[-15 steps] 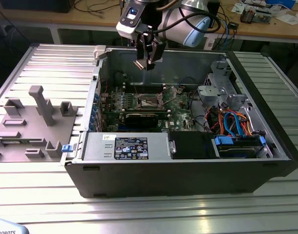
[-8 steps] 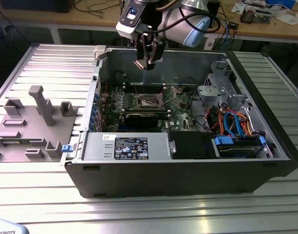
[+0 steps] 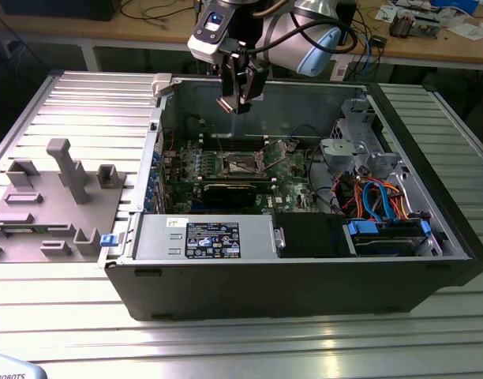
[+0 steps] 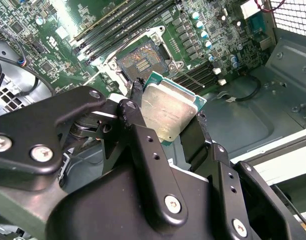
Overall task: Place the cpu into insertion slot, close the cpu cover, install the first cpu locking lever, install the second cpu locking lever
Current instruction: 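Place the cpu into insertion slot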
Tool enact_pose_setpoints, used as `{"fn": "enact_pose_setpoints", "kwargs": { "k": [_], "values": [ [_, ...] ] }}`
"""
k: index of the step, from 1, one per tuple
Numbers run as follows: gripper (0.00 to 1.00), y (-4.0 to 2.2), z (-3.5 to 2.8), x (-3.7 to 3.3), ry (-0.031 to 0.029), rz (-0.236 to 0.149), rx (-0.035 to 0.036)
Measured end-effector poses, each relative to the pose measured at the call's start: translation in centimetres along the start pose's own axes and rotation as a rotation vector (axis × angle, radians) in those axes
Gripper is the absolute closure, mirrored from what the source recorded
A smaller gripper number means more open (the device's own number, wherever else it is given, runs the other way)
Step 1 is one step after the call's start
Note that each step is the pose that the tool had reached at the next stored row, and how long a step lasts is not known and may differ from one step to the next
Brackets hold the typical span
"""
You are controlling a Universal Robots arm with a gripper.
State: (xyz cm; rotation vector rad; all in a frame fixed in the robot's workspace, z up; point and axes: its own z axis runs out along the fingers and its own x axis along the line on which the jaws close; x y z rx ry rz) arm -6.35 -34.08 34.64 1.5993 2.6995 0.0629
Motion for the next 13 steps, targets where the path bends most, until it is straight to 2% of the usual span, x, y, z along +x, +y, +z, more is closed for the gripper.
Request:
{"fn": "enact_pose_setpoints", "kwargs": {
  "k": [13],
  "values": [
    [0.45,0.00,0.01,0.00,-0.0003,0.011,-0.0002]
  ]
}}
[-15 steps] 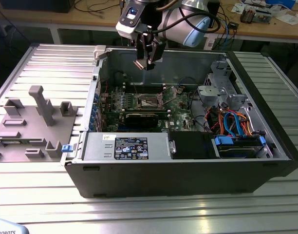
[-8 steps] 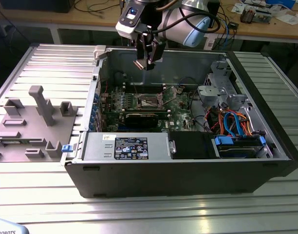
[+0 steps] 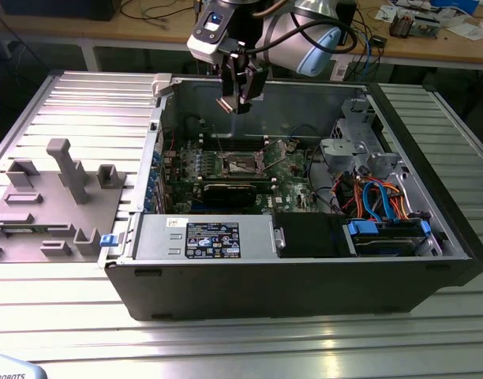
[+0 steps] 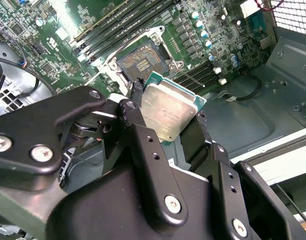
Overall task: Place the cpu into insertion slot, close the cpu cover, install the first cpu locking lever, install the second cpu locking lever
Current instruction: 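Place the cpu into insertion slot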
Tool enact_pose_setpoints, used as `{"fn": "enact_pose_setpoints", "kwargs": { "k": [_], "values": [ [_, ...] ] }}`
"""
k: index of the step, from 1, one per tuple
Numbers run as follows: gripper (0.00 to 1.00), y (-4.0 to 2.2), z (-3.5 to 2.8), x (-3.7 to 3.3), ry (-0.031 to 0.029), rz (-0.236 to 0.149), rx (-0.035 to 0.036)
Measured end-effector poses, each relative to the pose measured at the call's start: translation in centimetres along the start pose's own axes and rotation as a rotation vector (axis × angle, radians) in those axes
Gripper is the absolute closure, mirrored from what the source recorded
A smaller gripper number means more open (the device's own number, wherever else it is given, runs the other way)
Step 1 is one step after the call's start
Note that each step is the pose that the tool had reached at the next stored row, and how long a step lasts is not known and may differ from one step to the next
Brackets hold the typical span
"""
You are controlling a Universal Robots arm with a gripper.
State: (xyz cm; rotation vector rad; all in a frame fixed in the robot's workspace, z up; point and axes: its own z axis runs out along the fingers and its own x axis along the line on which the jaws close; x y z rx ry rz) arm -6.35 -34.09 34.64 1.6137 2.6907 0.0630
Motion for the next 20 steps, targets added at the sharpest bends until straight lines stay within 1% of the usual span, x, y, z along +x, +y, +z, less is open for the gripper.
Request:
{"fn": "enact_pose_setpoints", "kwargs": {
  "k": [15,18,20],
  "values": [
    [0.45,0.00,0.00,0.00,-0.0004,0.010,-0.0002],
    [0.45,0.00,0.02,0.00,-0.0011,0.030,-0.0005],
    [0.45,0.00,0.02,0.00,-0.0013,0.033,-0.0006]
  ]
}}
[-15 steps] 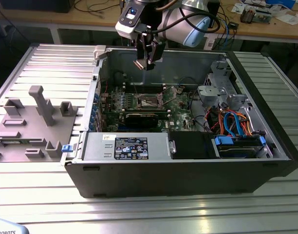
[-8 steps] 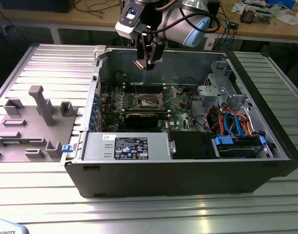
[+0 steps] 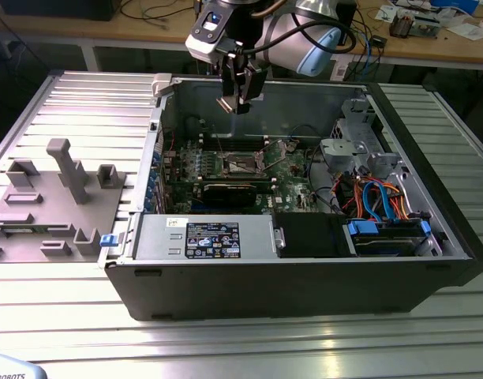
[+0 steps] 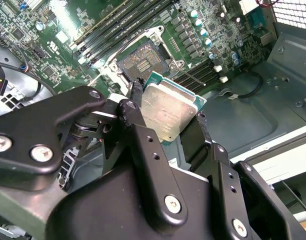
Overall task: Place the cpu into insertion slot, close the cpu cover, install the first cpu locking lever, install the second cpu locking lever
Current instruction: 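Place the cpu into insertion slot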
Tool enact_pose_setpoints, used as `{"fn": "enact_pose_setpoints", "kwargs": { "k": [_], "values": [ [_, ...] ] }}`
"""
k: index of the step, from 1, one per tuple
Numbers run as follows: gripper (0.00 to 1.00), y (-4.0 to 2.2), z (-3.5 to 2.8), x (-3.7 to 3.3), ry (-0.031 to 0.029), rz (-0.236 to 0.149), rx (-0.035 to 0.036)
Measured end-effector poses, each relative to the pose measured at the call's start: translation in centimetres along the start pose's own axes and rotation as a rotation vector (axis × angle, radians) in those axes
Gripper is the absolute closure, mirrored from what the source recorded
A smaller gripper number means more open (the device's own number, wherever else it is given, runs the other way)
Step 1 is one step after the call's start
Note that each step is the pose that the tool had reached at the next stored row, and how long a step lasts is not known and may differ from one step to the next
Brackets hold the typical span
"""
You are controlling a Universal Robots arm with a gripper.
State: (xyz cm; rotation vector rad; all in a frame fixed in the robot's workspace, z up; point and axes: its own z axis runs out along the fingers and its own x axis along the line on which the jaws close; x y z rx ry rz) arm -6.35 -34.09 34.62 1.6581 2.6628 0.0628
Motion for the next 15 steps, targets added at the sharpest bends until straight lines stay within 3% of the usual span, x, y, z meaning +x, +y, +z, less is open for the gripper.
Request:
{"fn": "enact_pose_setpoints", "kwargs": {
  "k": [15],
  "values": [
    [0.45,0.00,0.01,0.00,-0.0004,0.012,-0.0002]
  ]
}}
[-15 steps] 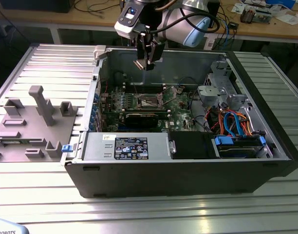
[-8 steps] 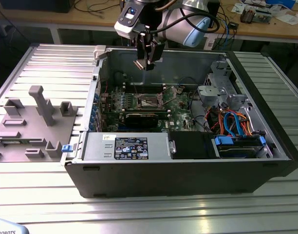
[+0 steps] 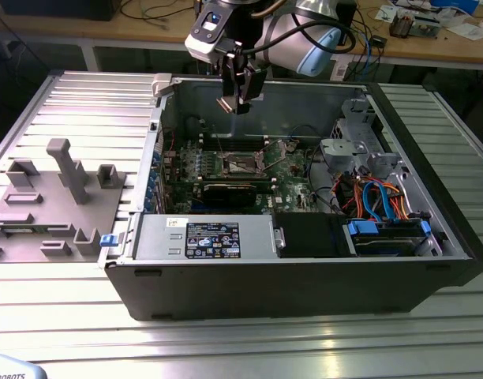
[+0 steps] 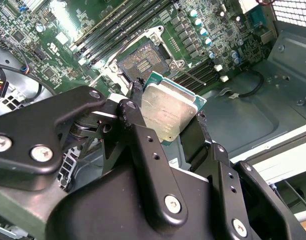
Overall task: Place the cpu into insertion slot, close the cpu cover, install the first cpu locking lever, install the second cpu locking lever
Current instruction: 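Place the cpu into insertion slot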
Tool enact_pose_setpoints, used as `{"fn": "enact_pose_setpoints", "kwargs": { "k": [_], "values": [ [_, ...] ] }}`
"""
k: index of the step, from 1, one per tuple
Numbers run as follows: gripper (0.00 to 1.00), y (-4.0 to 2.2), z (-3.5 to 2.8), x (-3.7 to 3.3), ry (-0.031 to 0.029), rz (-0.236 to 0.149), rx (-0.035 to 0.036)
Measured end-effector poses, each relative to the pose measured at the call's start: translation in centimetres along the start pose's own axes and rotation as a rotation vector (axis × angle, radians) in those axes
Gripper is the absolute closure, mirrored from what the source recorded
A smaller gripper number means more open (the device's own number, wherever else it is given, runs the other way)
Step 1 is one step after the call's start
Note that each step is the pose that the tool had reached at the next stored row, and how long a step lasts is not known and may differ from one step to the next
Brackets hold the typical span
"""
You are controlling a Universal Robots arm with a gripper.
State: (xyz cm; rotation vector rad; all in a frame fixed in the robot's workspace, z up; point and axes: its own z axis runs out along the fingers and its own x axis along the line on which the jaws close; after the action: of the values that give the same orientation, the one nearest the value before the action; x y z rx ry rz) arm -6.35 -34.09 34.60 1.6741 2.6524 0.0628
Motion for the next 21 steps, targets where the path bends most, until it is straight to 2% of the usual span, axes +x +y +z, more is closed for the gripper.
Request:
{"fn": "enact_pose_setpoints", "kwargs": {
  "k": [21],
  "values": [
    [0.45,0.00,0.02,0.00,-0.0006,0.018,-0.0003]
  ]
}}
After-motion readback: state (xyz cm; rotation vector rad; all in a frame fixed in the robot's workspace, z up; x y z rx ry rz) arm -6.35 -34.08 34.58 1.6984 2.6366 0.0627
